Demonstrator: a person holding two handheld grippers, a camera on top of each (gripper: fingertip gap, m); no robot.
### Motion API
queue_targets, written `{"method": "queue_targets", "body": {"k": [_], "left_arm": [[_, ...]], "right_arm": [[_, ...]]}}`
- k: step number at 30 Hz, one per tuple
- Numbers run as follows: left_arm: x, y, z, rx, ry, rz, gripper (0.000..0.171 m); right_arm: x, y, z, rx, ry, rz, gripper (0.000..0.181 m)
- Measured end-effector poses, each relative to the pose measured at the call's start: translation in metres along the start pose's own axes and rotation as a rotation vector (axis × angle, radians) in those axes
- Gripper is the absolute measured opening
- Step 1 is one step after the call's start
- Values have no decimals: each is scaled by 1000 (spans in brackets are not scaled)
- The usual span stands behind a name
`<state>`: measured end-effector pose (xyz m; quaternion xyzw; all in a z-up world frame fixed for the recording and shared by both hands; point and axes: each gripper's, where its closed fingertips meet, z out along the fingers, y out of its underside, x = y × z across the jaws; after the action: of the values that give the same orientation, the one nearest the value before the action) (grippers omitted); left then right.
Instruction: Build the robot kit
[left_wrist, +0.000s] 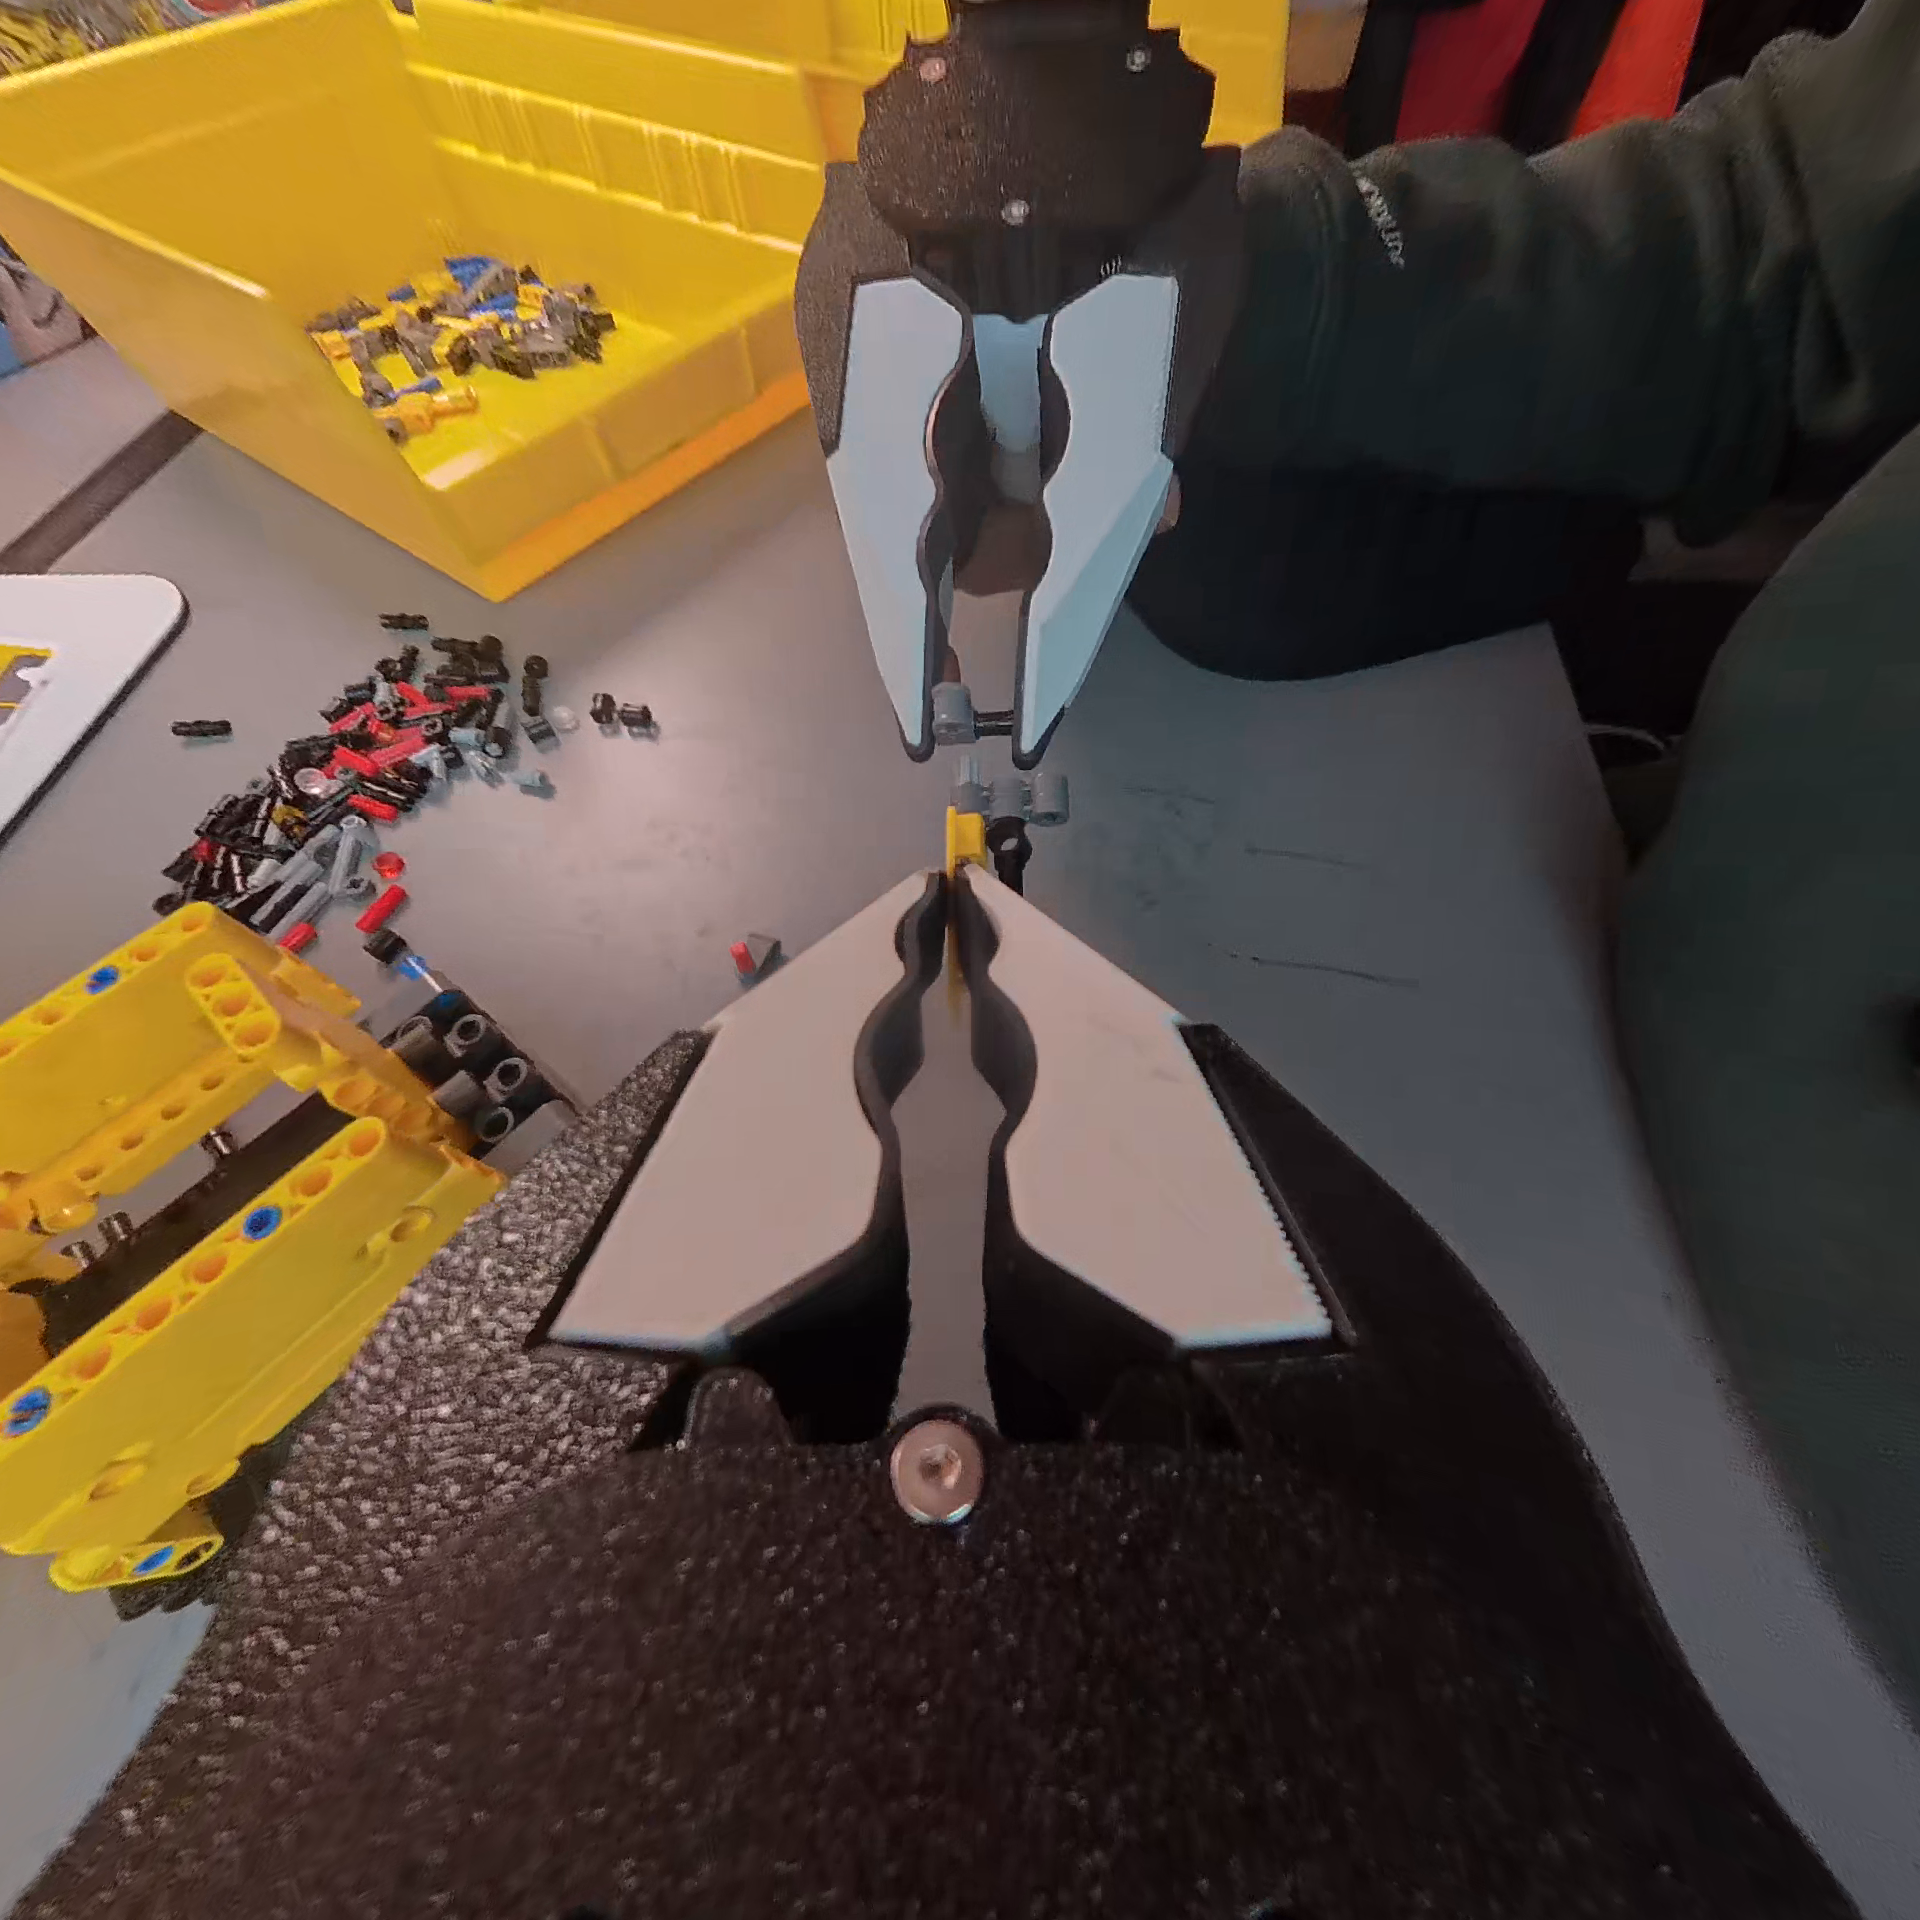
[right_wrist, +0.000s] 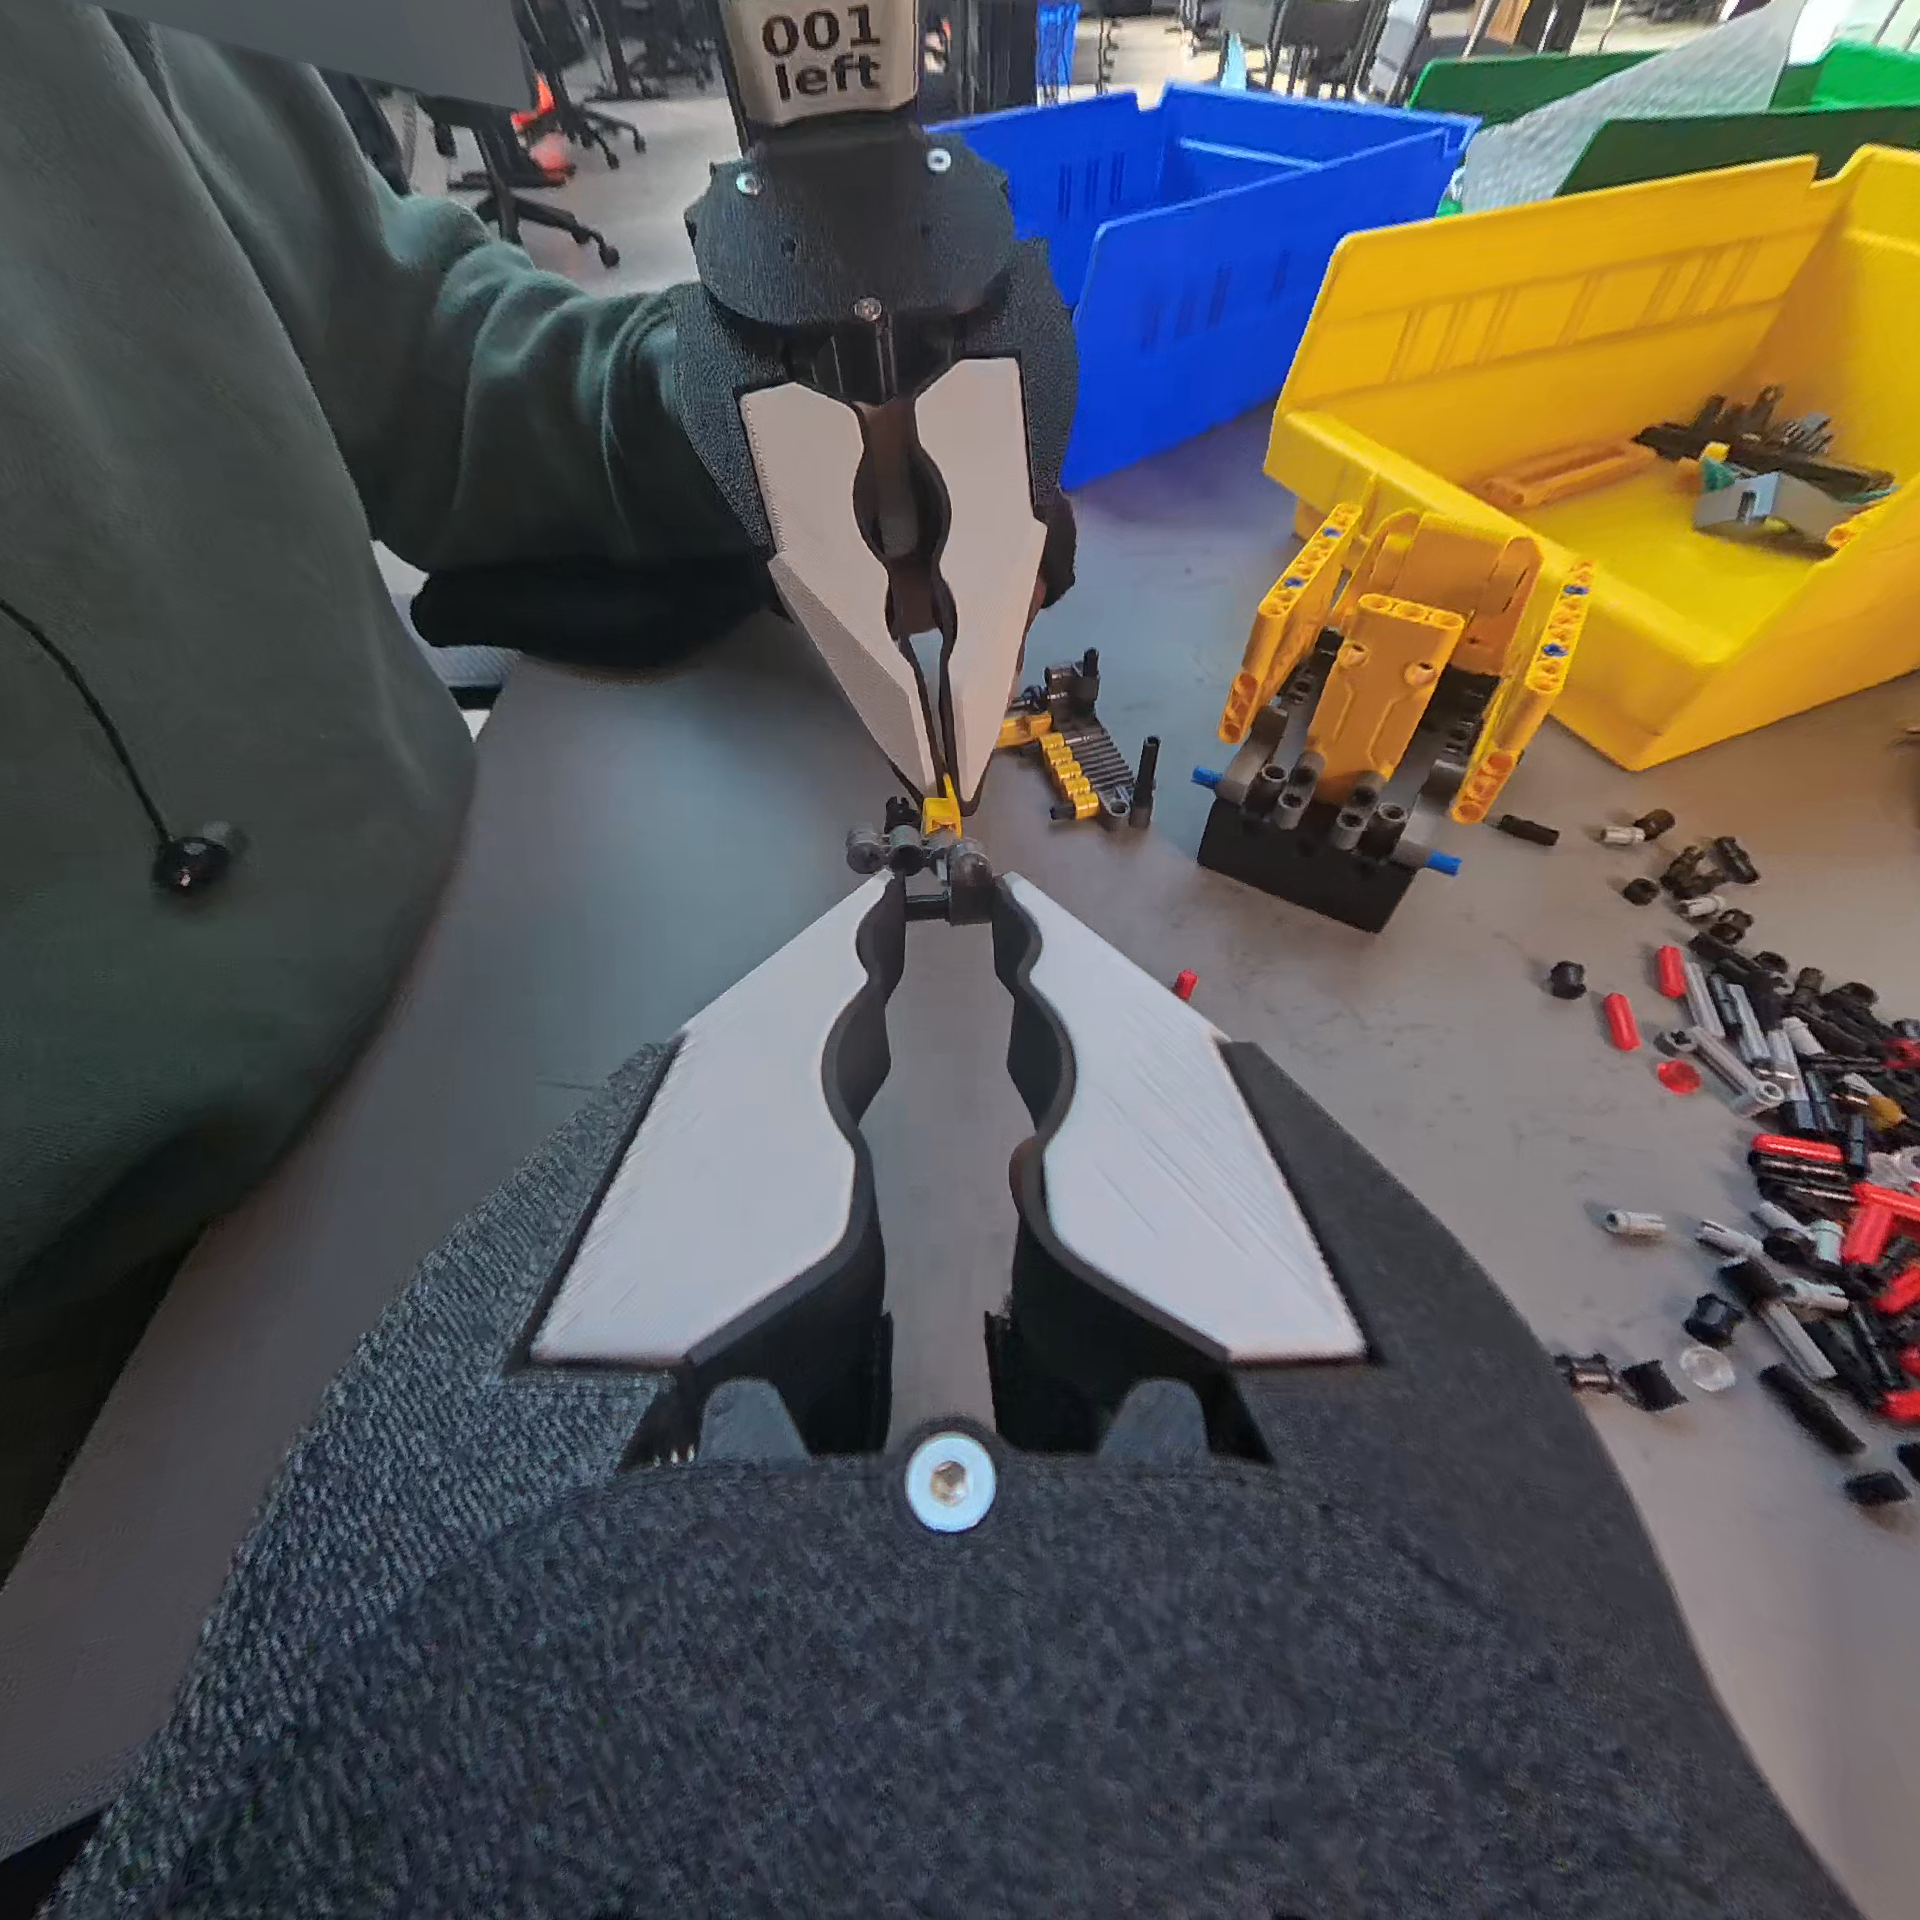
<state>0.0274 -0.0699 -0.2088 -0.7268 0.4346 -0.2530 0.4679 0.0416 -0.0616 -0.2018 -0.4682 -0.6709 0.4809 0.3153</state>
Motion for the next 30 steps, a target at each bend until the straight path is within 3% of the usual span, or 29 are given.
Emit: {"method": "queue_targets", "body": {"k": [9, 30], "left_arm": [[0, -15, -6, 87, 9, -31, 0], [4, 4, 1, -37, 14, -4, 0]], "right_arm": [[-4, -13, -3, 88, -43, 45, 15], [-6, 13, 6, -82, -37, 23, 15]]}}
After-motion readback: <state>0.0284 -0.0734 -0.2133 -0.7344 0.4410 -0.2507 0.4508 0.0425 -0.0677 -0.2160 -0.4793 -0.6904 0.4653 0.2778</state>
